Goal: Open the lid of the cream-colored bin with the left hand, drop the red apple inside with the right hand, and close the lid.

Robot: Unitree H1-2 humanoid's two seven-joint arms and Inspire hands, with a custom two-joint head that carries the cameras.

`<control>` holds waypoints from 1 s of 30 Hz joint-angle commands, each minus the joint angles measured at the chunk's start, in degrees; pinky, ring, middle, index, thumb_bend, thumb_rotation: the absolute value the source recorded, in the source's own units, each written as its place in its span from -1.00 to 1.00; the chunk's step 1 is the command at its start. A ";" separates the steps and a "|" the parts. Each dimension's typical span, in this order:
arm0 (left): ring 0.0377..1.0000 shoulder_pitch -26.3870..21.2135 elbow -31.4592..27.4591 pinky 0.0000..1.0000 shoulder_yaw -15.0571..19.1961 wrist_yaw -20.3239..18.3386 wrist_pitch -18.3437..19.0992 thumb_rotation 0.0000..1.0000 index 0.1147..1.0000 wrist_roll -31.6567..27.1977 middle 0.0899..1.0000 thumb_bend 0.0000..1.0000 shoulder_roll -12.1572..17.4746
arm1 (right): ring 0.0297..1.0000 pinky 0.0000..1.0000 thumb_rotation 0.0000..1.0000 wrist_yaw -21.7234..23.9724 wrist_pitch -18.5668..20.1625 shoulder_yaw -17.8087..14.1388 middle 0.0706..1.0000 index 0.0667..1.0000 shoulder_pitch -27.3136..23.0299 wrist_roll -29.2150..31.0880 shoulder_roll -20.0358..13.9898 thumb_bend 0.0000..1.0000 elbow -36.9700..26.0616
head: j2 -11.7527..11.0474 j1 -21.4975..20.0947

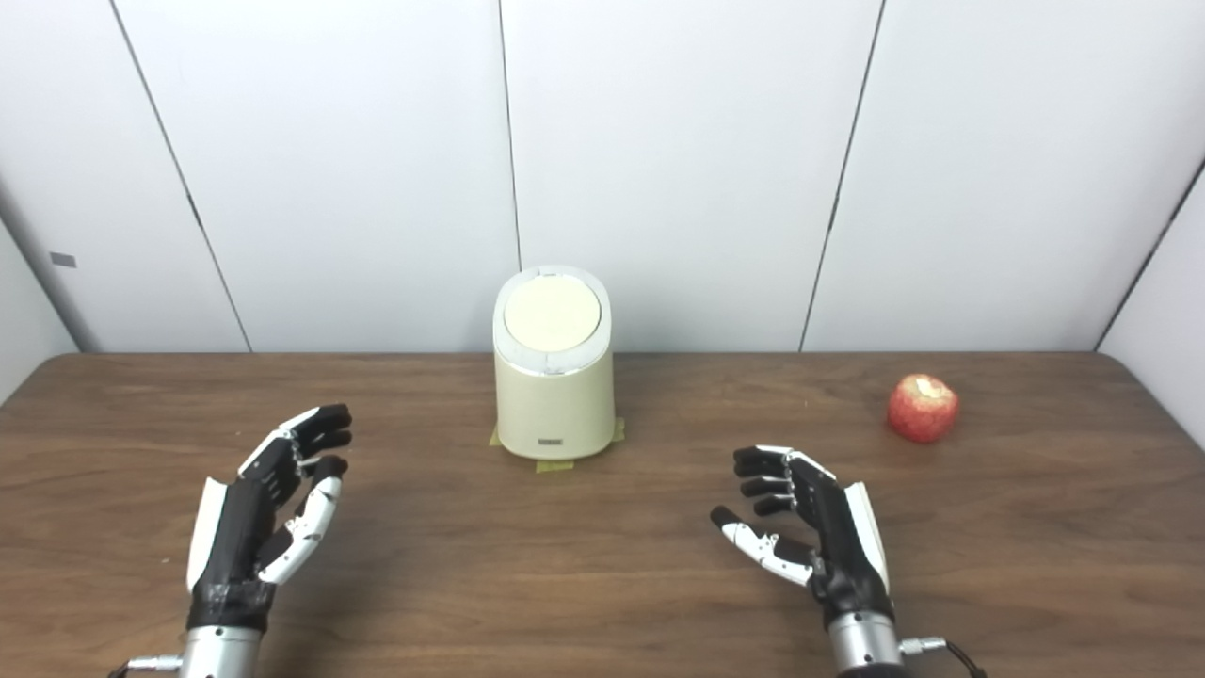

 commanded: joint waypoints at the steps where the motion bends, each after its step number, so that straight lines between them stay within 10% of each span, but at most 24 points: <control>1: 0.51 0.65 1.63 0.33 -0.31 0.19 -0.76 -0.22 0.49 0.63 0.54 -0.58 -0.47 | 0.22 0.09 -1.00 -0.31 -0.92 -0.08 0.25 0.22 -1.18 0.10 -0.27 -0.41 -1.68 | 0.00 0.07; 17: 0.52 0.06 1.42 0.34 -0.41 0.67 -0.06 -0.29 0.49 1.84 0.55 -0.56 -0.71 | 0.23 0.10 -1.00 -0.19 -1.46 -0.15 0.26 0.23 -1.56 0.68 -0.49 -0.42 -0.78 | -0.72 0.43; 30: 0.58 -4.66 -2.61 0.42 0.14 1.20 6.61 -0.11 0.49 2.29 0.58 0.23 -2.58 | 0.27 0.14 -1.00 -0.61 -1.33 0.35 0.26 0.22 -2.35 -0.48 -0.81 -0.41 0.86 | -1.45 0.75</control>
